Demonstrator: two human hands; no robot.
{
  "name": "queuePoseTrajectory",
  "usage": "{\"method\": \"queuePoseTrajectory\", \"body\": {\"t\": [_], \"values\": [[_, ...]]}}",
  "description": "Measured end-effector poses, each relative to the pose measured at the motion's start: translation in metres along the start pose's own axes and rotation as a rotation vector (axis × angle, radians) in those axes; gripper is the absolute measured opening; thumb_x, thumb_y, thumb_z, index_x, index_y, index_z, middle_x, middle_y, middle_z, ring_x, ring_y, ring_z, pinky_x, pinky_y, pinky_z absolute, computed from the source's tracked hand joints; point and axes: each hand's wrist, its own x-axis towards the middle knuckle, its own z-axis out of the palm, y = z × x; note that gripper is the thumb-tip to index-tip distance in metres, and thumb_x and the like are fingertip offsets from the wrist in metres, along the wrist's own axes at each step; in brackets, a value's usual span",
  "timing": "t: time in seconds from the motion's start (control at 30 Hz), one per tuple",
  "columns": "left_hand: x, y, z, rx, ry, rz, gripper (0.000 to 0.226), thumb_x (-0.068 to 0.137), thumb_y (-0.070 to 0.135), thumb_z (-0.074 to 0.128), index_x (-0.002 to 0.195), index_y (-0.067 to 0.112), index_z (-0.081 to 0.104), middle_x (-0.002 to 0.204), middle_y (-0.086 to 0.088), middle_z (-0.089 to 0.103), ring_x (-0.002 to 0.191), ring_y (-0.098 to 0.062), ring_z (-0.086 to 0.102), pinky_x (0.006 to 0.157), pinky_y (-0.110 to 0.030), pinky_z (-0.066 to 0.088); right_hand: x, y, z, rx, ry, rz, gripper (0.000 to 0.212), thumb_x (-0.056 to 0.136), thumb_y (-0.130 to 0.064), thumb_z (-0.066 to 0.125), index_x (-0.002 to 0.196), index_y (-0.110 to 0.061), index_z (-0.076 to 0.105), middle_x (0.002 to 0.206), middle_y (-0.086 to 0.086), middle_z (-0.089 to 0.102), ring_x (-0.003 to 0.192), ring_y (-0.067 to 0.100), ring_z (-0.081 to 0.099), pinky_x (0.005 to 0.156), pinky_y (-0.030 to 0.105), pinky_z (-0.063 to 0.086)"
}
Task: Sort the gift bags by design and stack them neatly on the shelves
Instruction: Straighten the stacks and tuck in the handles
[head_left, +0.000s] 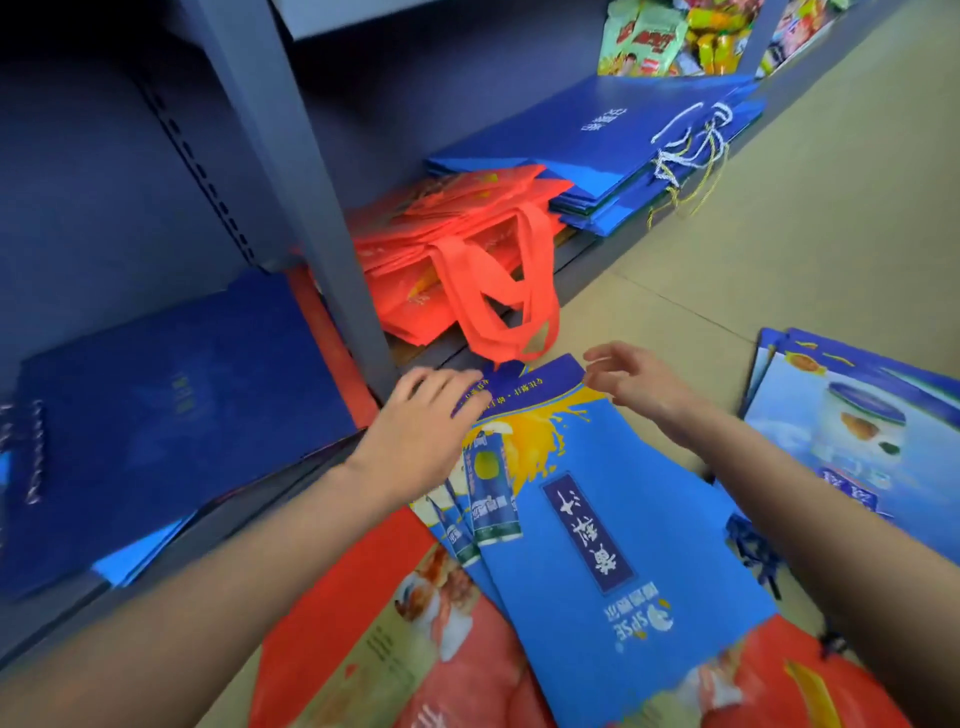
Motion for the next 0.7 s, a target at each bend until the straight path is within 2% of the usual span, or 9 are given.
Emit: {"method": "queuePoseTrajectory", "body": {"t": [0.07,0.13,0.23,0.33,0.43,0.5,0.57,0.63,0.7], "values": [[-0.039,0.010,0.010,-0.014,-0.090,0.002,0.069,0.043,0.018,0.080,0.109,0.012,0.059,0.115,-0.011,0.063,0.098,-0.027,0.058,0.089,-0.039,0.031,-0.013,0.017,0.015,-0.133,0.042,-0.006,0.044,0.086,-0.008,0.062,0.127,-0.003,0.048,0.123,0.015,0.053,0.101,0.022,0.053,0.081,0.027,0.040],[-0.079,0.011,0.010,-0.002,-0.155,0.000,0.073,0.037,0.020,0.082,0.106,0.014,0.059,0.113,-0.010,0.064,0.100,-0.026,0.051,0.091,-0.041,0.031,-0.029,0.025,0.031,-0.329,0.071,-0.063,0.053,0.085,-0.014,0.066,0.131,-0.003,0.044,0.131,0.017,0.048,0.116,0.028,0.049,0.093,0.029,0.036],[-0.137,-0.008,0.001,0.052,-0.214,-0.060,0.076,0.037,0.020,0.081,0.109,0.016,0.054,0.109,-0.008,0.066,0.102,-0.023,0.044,0.091,-0.042,0.030,-0.056,0.013,0.073,-0.499,-0.057,-0.233,0.060,0.082,-0.019,0.069,0.134,-0.006,0.041,0.132,0.015,0.044,0.124,0.029,0.042,0.101,0.028,0.030],[-0.184,-0.042,-0.008,0.097,-0.279,-0.256,0.080,0.036,0.016,0.082,0.108,0.016,0.048,0.109,-0.009,0.065,0.098,-0.025,0.046,0.088,-0.043,0.031,-0.067,-0.020,0.128,-0.610,-0.146,-0.462,0.063,0.082,-0.021,0.068,0.136,-0.008,0.039,0.132,0.014,0.042,0.125,0.029,0.039,0.104,0.030,0.028],[-0.218,-0.071,-0.028,0.076,-0.373,-0.547,0.077,0.044,0.017,0.084,0.115,0.013,0.054,0.118,-0.012,0.061,0.100,-0.030,0.058,0.087,-0.046,0.043,-0.068,-0.058,0.186,-0.808,-0.170,-0.673,0.068,0.078,-0.025,0.070,0.137,-0.012,0.040,0.134,0.012,0.039,0.120,0.032,0.041,0.101,0.040,0.037],[-0.239,-0.084,-0.040,0.028,-0.433,-0.755,0.072,0.072,0.029,0.072,0.136,0.017,0.040,0.143,-0.008,0.038,0.124,-0.029,0.043,0.100,-0.048,0.035,-0.063,-0.077,0.220,-0.966,-0.173,-0.770,0.074,0.063,-0.025,0.080,0.129,-0.010,0.051,0.131,0.018,0.046,0.114,0.039,0.049,0.089,0.046,0.045],[-0.266,-0.092,-0.044,-0.029,-0.493,-0.963,0.069,0.087,0.041,0.054,0.145,0.024,0.020,0.151,-0.003,0.016,0.135,-0.027,0.023,0.108,-0.046,0.024,-0.058,-0.097,0.248,-1.034,-0.149,-0.795,0.078,0.050,-0.027,0.087,0.120,-0.009,0.058,0.125,0.022,0.052,0.109,0.043,0.054,0.081,0.049,0.050],[-0.301,-0.089,-0.047,-0.060,-0.543,-1.088,0.071,0.087,0.048,0.053,0.145,0.024,0.019,0.149,-0.004,0.019,0.134,-0.029,0.024,0.108,-0.047,0.025,-0.062,-0.120,0.275,-1.048,-0.126,-0.787,0.072,0.068,-0.033,0.078,0.130,-0.012,0.049,0.137,0.017,0.040,0.123,0.038,0.041,0.093,0.047,0.042],[-0.343,-0.080,-0.048,-0.071,-0.520,-1.092,0.074,0.077,0.046,0.068,0.138,0.016,0.039,0.141,-0.011,0.037,0.126,-0.035,0.039,0.101,-0.052,0.036,-0.069,-0.133,0.307,-0.905,-0.181,-0.778,0.063,0.083,-0.035,0.065,0.136,-0.015,0.040,0.141,0.011,0.031,0.128,0.032,0.030,0.099,0.043,0.032]]}}
